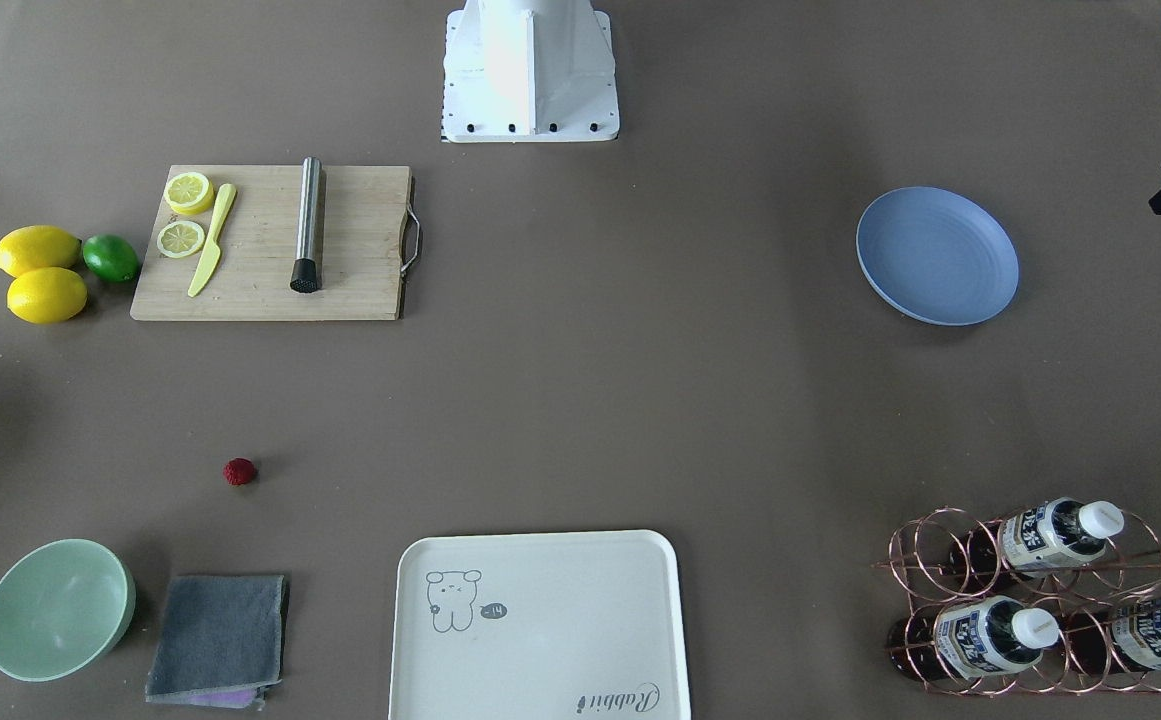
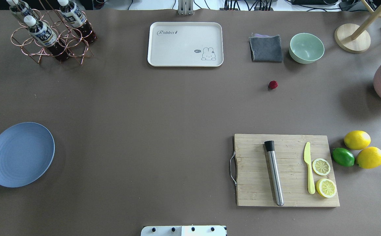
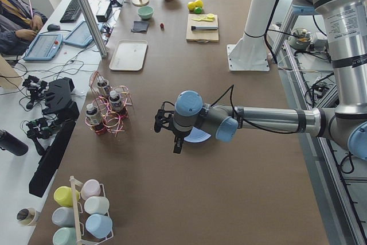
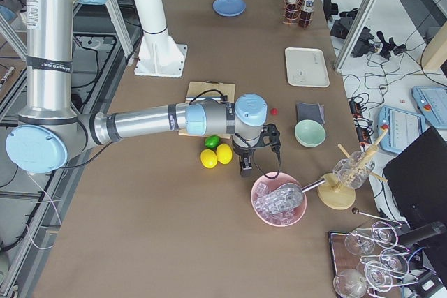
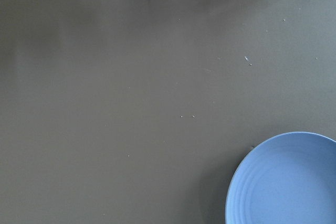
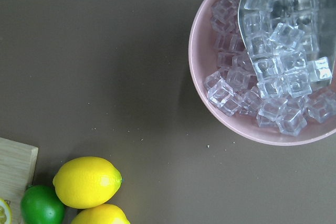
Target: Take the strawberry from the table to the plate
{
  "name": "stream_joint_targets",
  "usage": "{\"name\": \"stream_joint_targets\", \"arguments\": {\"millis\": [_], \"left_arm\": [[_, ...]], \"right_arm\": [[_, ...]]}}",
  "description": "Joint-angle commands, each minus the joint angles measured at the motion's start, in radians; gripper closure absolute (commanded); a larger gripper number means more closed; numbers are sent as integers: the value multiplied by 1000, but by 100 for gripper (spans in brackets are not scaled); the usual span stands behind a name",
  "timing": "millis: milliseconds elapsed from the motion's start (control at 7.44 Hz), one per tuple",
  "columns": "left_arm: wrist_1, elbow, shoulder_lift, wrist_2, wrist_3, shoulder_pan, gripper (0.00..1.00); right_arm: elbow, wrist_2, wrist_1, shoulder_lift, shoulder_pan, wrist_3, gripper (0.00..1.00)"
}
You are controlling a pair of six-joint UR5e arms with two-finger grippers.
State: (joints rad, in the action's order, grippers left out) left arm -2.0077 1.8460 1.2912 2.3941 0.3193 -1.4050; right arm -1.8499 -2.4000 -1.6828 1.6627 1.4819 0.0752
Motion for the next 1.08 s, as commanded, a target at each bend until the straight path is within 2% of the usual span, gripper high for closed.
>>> {"name": "stream_joint_targets", "arguments": {"millis": [0,538,807,941], "left_arm": [[-43,-22,-1,-9,18,15,3],[-40,-27,10,-30,53,24,3],[-77,-63,34,-46,151,119,3],[-153,-94,40,-55,234,180,4]], "right_arm": [[1,-1,0,0,0,0,0],[3,6,0,2,-2,1,0],[3,4,0,3,-6,0,0],[3,4,0,3,-8,0,0]]}}
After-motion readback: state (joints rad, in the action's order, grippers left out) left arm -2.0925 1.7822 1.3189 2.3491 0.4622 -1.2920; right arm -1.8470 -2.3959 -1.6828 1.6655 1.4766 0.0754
